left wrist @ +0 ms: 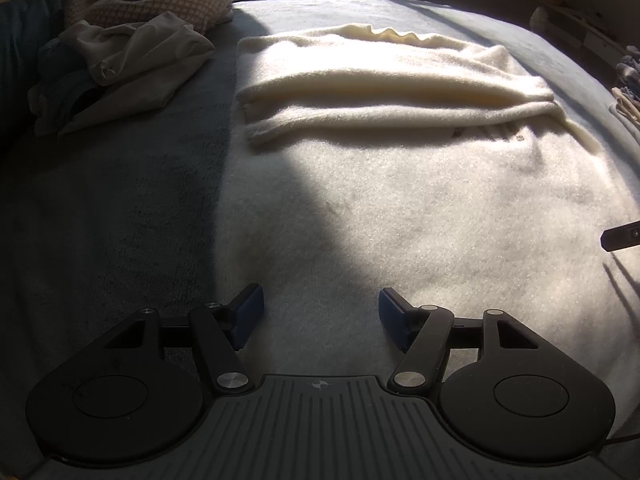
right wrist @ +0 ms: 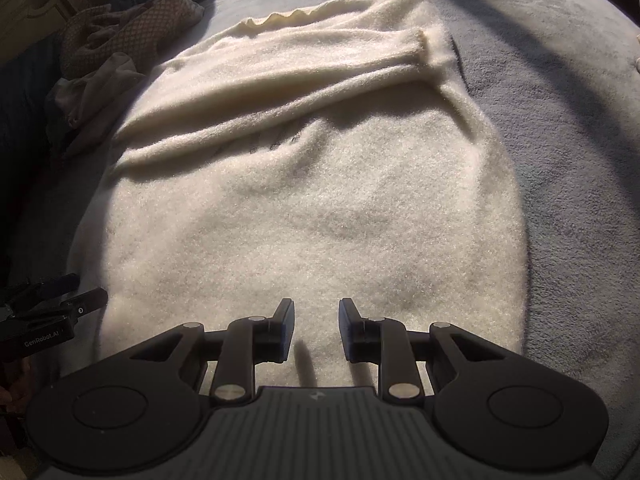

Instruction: Fold clothes

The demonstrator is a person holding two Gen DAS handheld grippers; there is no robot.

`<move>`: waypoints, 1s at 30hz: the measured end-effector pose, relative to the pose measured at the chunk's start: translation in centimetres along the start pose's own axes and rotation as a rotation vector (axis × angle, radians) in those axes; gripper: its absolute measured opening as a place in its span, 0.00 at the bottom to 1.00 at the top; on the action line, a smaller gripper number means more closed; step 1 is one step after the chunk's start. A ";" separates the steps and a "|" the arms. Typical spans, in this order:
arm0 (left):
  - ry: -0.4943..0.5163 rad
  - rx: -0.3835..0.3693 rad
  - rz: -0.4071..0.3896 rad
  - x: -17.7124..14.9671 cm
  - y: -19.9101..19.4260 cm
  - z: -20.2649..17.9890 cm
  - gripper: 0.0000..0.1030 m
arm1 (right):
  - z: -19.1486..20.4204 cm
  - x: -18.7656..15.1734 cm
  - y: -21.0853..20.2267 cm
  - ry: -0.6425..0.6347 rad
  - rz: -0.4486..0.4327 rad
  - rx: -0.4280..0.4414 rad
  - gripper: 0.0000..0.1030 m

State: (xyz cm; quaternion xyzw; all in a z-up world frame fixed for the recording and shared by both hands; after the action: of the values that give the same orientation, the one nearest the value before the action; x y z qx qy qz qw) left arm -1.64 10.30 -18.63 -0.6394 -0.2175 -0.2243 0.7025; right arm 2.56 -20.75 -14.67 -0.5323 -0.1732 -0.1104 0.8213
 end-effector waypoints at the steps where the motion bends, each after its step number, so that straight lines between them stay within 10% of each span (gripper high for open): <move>1: 0.000 0.001 0.001 0.0 0.0 0.0 0.63 | 0.0 -0.1 0.0 0.002 0.003 0.001 0.25; 22: 0.018 0.033 -0.054 4.3 -1.9 0.2 0.64 | 0.8 -0.3 -0.9 -0.005 -0.021 0.023 0.25; 30: -0.030 -0.057 -0.098 7.5 -2.9 -2.2 0.88 | 1.0 -0.1 -1.4 -0.008 -0.040 0.021 0.25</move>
State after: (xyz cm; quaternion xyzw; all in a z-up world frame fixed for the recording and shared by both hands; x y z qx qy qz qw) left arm 2.72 7.64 -12.07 -0.6510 -0.2528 -0.2549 0.6689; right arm 1.79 -20.39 -13.21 -0.5204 -0.1884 -0.1230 0.8238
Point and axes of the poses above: each gripper's, at about its wrist camera, not at the fingertips, and y roughly the way its jaws point, z to its left, x to its top, the point moved 10 cm from there along y, roughly the way its jaws point, and after that the axes turned 7 degrees about x, right-handed, at the moved point
